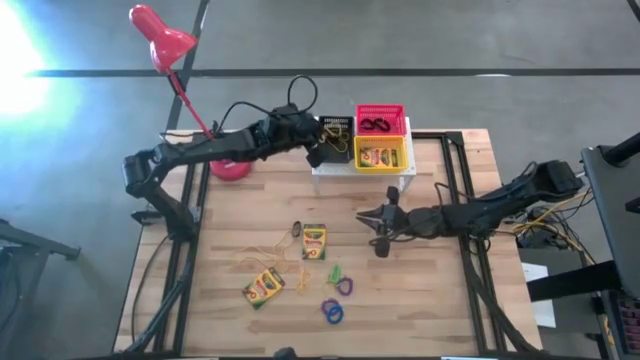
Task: Pick & Place Office Desk Supplies
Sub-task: Put the yellow rubber band into the black bin on the shelf, then put the violet spring keychain into the red bin on the shelf
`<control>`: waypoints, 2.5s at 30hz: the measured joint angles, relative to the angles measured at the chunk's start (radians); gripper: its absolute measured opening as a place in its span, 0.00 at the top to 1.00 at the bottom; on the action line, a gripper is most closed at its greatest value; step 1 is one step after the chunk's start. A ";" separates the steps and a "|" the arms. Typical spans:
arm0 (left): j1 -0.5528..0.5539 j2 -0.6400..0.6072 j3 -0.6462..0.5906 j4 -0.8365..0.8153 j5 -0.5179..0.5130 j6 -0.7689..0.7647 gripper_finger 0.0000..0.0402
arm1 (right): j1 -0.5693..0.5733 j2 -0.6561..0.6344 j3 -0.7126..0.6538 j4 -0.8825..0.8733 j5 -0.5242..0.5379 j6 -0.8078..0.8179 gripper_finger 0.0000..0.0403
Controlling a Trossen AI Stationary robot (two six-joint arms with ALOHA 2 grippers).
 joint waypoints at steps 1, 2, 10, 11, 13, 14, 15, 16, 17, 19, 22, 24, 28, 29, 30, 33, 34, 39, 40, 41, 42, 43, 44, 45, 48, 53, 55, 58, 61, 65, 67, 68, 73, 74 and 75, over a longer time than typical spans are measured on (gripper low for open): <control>0.000 0.000 0.000 -0.014 0.009 -0.001 0.84 | 0.000 0.005 0.001 0.002 0.000 0.000 0.90; -0.001 0.000 0.000 -0.020 0.024 0.000 0.82 | 0.000 0.009 0.002 0.010 0.001 0.000 0.90; -0.022 0.000 0.008 -0.027 0.154 -0.002 0.70 | -0.001 0.014 0.002 0.028 0.004 -0.007 0.90; -0.024 -0.001 0.011 -0.033 0.154 -0.009 0.70 | -0.001 0.014 0.002 0.028 0.005 -0.006 0.90; -0.026 -0.004 0.021 -0.065 0.154 -0.023 0.69 | -0.001 0.014 0.002 0.028 0.005 -0.003 0.90; -0.026 -0.005 0.030 -0.088 0.153 -0.024 0.69 | -0.001 0.014 0.002 0.028 0.005 -0.003 0.90; -0.026 -0.005 0.040 -0.105 0.151 -0.024 0.69 | -0.001 0.014 0.002 0.028 0.005 -0.003 0.90; -0.025 -0.005 0.046 -0.119 0.144 -0.030 0.69 | -0.001 0.014 0.002 0.028 0.005 -0.003 0.90; -0.024 -0.006 0.051 -0.130 0.135 -0.035 0.69 | -0.001 0.014 0.002 0.028 0.005 -0.002 0.90; -0.024 -0.006 0.056 -0.150 0.130 -0.026 0.69 | -0.001 0.014 0.002 0.028 0.005 -0.001 0.90; -0.025 -0.006 0.057 -0.155 0.129 -0.025 0.68 | -0.001 0.014 0.002 0.028 0.005 0.000 0.90; -0.033 -0.009 0.057 -0.158 0.128 -0.055 0.68 | -0.001 0.014 0.002 0.028 0.005 0.000 0.90; -0.067 -0.028 0.056 -0.221 0.158 -0.104 0.68 | -0.001 0.026 0.003 0.029 0.005 0.036 0.90; -0.081 -0.029 0.055 -0.239 0.168 -0.105 0.68 | -0.001 0.034 0.002 0.026 0.005 0.051 0.90; -0.098 -0.029 0.052 -0.257 0.176 -0.105 0.68 | -0.001 0.048 0.002 0.027 0.005 0.066 0.90; -0.160 -0.029 0.024 -0.288 0.180 -0.105 0.68 | 0.000 0.106 0.002 0.031 -0.001 0.113 0.90; -0.186 -0.029 0.010 -0.285 0.180 -0.105 0.68 | 0.000 0.132 0.002 0.038 -0.019 0.128 0.90; -0.330 -0.029 -0.091 -0.216 0.180 -0.099 0.68 | 0.000 0.289 0.007 0.149 -0.262 0.217 0.90; -0.359 -0.029 -0.123 -0.171 0.181 -0.094 0.68 | 0.000 0.318 0.013 0.152 -0.338 0.238 0.90; -0.386 -0.029 -0.161 -0.108 0.181 -0.089 0.68 | 0.000 0.347 0.020 0.149 -0.429 0.261 0.90; -0.412 -0.027 -0.200 -0.035 0.181 -0.089 0.68 | 0.000 0.375 0.030 0.151 -0.552 0.291 0.90; -0.437 -0.025 -0.242 0.048 0.181 -0.089 0.68 | 0.000 0.403 0.038 0.151 -0.697 0.301 0.89; -0.457 -0.024 -0.288 0.138 0.181 -0.089 0.68 | 0.002 0.430 0.045 0.150 -0.837 0.314 0.88; -0.476 -0.018 -0.333 0.244 0.181 -0.089 0.68 | 0.008 0.459 0.057 0.150 -0.957 0.346 0.88; -0.515 0.005 -0.459 0.549 0.180 -0.093 0.68 | 0.022 0.531 0.094 0.150 -1.106 0.434 0.88; -0.525 0.034 -0.560 0.834 0.179 -0.130 0.68 | 0.031 0.620 0.179 0.149 -1.101 0.455 0.88; -0.522 0.039 -0.562 0.841 0.176 -0.131 0.68 | 0.029 0.631 0.203 0.140 -1.126 0.471 0.88; -0.518 0.039 -0.561 0.835 0.175 -0.130 0.68 | 0.014 0.620 0.235 0.069 -1.144 0.466 0.88; -0.516 0.039 -0.557 0.829 0.172 -0.126 0.68 | 0.004 0.594 0.266 -0.043 -1.163 0.436 0.86; -0.512 0.039 -0.554 0.827 0.169 -0.119 0.68 | -0.011 0.571 0.306 -0.197 -1.170 0.316 0.77; -0.511 0.039 -0.554 0.822 0.168 -0.120 0.68 | -0.020 0.569 0.327 -0.236 -1.166 0.219 0.72; -0.510 0.039 -0.554 0.820 0.168 -0.120 0.68 | -0.022 0.566 0.331 -0.249 -1.158 0.164 0.69; -0.512 0.040 -0.554 0.801 0.168 -0.123 0.68 | -0.013 0.562 0.343 -0.254 -1.021 -0.126 0.58; -0.512 0.040 -0.554 0.798 0.168 -0.124 0.68 | -0.006 0.566 0.346 -0.252 -0.978 -0.170 0.57; -0.512 0.040 -0.554 0.797 0.168 -0.130 0.68 | 0.001 0.568 0.347 -0.250 -0.924 -0.206 0.56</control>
